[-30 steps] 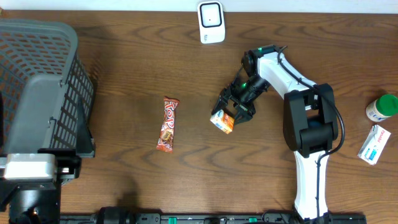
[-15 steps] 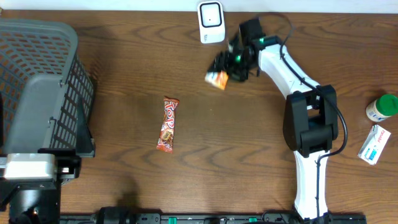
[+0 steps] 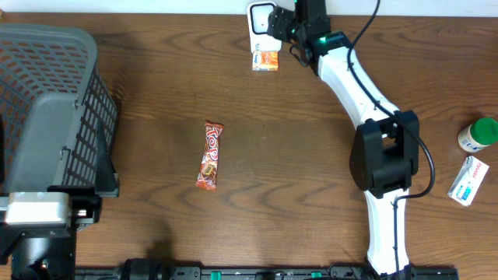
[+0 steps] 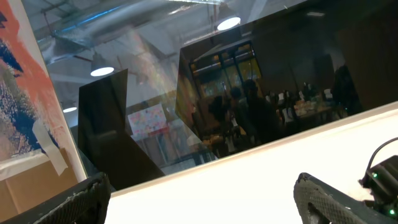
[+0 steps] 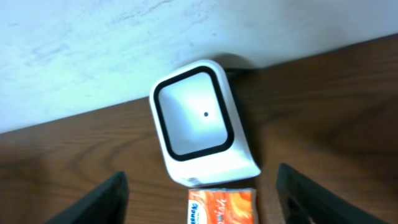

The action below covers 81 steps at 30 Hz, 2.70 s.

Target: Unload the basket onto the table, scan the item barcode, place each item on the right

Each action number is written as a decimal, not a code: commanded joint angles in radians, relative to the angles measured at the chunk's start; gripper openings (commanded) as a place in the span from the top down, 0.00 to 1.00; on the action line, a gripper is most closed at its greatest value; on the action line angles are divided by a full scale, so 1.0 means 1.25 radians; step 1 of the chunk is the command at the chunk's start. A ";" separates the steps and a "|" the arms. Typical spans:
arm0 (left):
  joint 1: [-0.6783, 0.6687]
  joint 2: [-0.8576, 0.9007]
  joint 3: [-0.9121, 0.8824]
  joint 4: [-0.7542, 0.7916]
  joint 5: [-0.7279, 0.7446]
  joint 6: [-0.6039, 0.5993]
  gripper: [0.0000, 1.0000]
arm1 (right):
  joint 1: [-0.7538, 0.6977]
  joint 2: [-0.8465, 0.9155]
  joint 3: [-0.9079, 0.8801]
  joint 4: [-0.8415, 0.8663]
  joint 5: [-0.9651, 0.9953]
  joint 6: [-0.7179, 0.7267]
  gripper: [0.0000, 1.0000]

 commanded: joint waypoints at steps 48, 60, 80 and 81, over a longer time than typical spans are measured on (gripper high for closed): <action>-0.003 -0.006 -0.002 0.003 -0.004 0.010 0.06 | 0.092 0.178 0.023 -0.215 0.122 -0.025 0.39; -0.003 -0.006 -0.002 0.003 -0.004 0.010 0.06 | 0.100 -0.012 0.023 -0.655 -0.027 0.041 0.33; -0.003 -0.006 -0.002 0.003 -0.004 0.010 0.06 | 0.109 -0.016 0.023 -0.822 -0.027 0.125 0.06; -0.003 -0.006 -0.002 0.003 -0.004 0.010 0.06 | 0.105 -0.016 0.023 -0.842 -0.031 0.153 0.05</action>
